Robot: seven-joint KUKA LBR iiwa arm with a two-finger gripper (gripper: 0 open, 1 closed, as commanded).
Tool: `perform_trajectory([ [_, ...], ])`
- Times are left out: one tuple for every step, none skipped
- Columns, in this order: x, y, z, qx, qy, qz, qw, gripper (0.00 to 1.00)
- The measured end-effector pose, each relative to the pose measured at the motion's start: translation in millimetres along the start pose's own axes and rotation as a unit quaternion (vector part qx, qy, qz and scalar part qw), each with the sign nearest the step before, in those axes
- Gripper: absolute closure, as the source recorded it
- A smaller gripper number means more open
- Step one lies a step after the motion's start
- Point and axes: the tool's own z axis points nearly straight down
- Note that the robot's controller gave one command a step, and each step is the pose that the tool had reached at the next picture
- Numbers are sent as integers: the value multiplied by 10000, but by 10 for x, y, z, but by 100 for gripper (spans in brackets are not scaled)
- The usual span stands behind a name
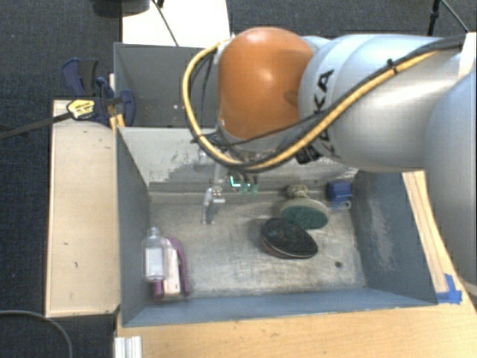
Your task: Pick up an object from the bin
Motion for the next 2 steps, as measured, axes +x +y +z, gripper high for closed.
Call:
perform_trajectory([
  [453, 310, 1269, 5, 14, -72, 10000, 0],
  [-18, 537, 1342, -16, -26, -2254, 9743, 0],
])
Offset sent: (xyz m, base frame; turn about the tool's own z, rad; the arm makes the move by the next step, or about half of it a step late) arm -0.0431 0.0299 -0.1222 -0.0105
